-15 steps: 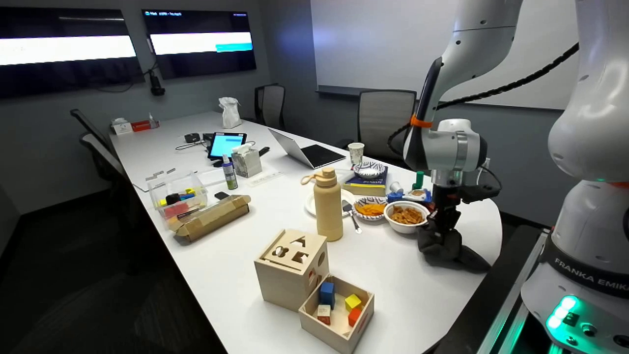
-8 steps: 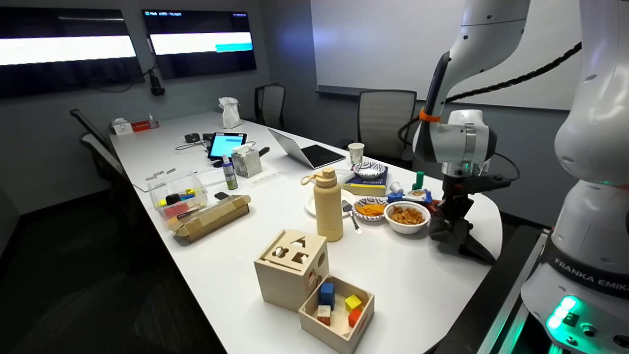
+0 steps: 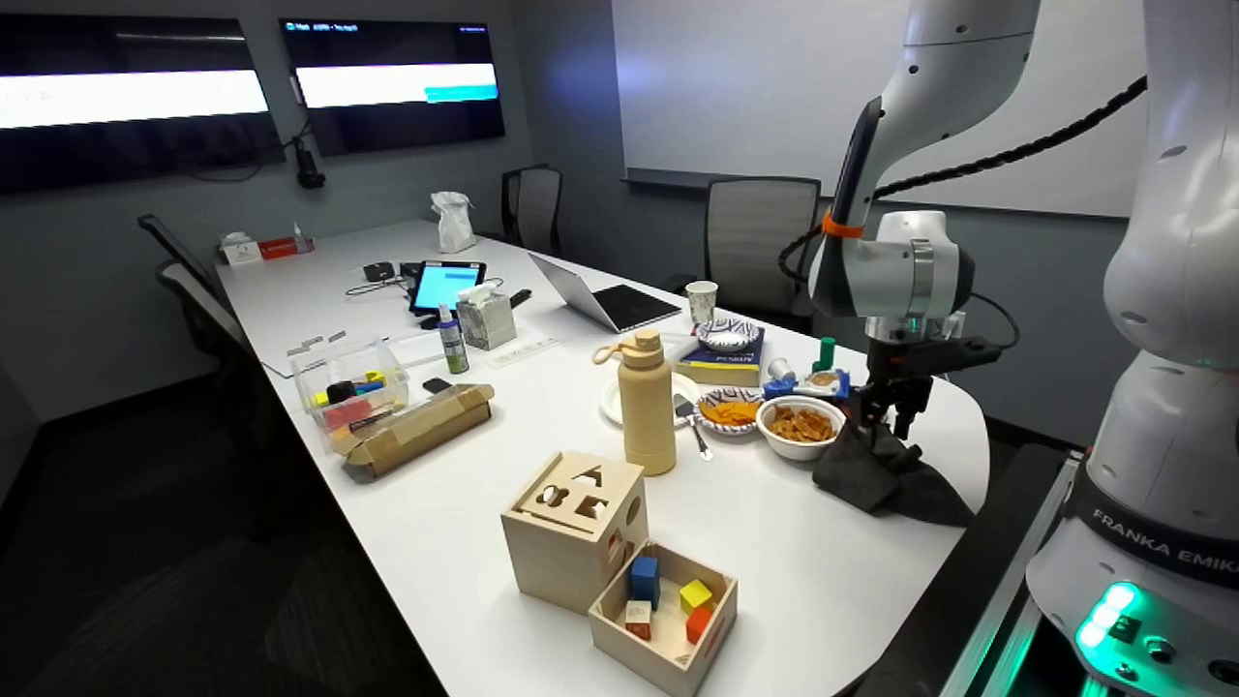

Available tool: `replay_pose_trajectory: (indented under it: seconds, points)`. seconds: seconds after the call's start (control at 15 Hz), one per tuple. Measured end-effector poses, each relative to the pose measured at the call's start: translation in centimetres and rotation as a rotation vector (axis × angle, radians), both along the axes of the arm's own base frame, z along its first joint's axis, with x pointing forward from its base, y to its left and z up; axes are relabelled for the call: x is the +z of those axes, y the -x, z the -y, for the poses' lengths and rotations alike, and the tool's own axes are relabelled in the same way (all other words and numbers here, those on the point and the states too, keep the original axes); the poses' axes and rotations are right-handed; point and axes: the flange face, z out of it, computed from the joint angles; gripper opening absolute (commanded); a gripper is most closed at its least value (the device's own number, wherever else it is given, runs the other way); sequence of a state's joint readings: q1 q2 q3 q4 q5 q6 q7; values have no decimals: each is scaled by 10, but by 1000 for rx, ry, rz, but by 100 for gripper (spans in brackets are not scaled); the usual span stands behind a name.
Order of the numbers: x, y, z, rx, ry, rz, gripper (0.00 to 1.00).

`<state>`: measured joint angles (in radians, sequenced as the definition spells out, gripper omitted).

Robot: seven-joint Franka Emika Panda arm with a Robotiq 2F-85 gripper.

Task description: Wipe the table using the black towel

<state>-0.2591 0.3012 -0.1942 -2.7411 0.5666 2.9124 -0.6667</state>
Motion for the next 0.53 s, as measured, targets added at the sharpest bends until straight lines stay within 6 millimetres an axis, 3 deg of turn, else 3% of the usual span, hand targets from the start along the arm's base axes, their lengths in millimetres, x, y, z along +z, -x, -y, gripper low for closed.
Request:
replay_pose_trajectory:
  seconds: [0.27,0.53]
  points:
    - [3,-1,1,4,3,5,100]
    - [17,-14,-11,63,-25,42,99]
